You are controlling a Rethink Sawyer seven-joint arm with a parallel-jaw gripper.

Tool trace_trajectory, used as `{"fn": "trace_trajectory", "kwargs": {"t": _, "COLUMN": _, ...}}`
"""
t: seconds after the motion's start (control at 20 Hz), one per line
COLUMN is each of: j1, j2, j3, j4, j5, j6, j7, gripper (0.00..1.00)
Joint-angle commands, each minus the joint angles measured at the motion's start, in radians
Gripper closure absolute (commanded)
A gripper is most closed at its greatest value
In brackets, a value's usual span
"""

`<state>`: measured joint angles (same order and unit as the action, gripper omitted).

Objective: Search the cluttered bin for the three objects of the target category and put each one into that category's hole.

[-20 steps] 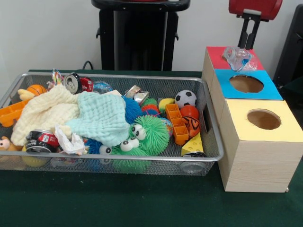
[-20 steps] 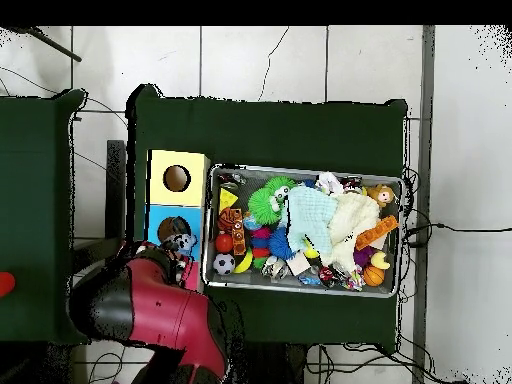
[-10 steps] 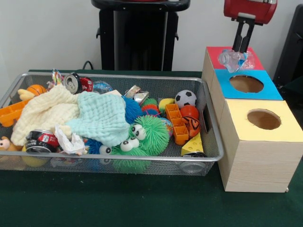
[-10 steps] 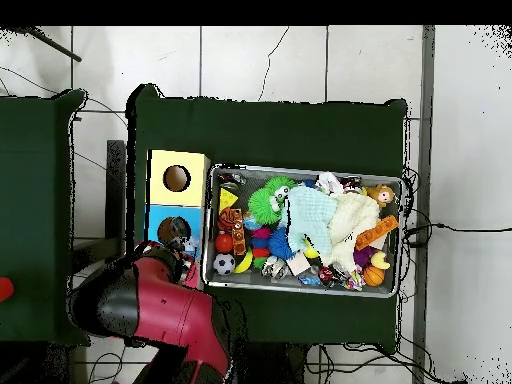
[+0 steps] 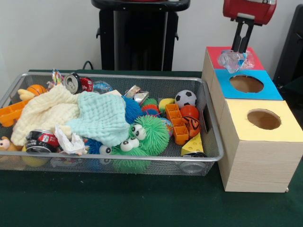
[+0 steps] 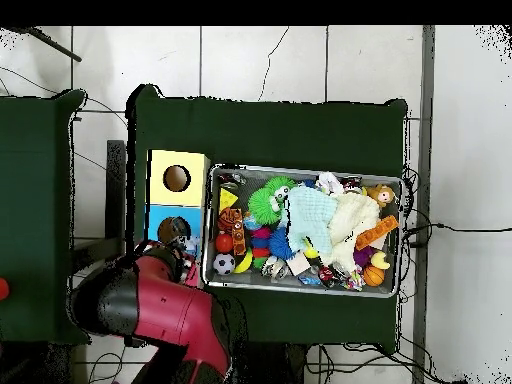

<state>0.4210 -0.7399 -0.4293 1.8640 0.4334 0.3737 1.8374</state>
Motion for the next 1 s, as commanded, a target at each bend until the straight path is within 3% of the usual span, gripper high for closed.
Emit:
{"fn": "trace_trajectory", "kwargs": {"t": 0.05, "j1": 0.020, "j2": 0.035, "j3": -0.006, "j4": -0.077, "j5": 0.040, "j6": 0.171, "j7": 0.327, "gripper": 1.00}}
{"fn": "trace_trajectory", "kwargs": {"t": 0.45, "j1": 0.036, "j2": 0.039, "j3": -0.029, "j4": -0.106, "j5": 0.038, "j6": 0.217, "j7": 0.344, "gripper": 1.00}}
{"fn": "trace_trajectory", "kwargs": {"t": 1.0, "j1": 0.026, "j2": 0.045, "j3": -0.010, "j4": -0.094, "j5": 0.030, "j6": 0.187, "j7": 0.351, "gripper": 1.00}}
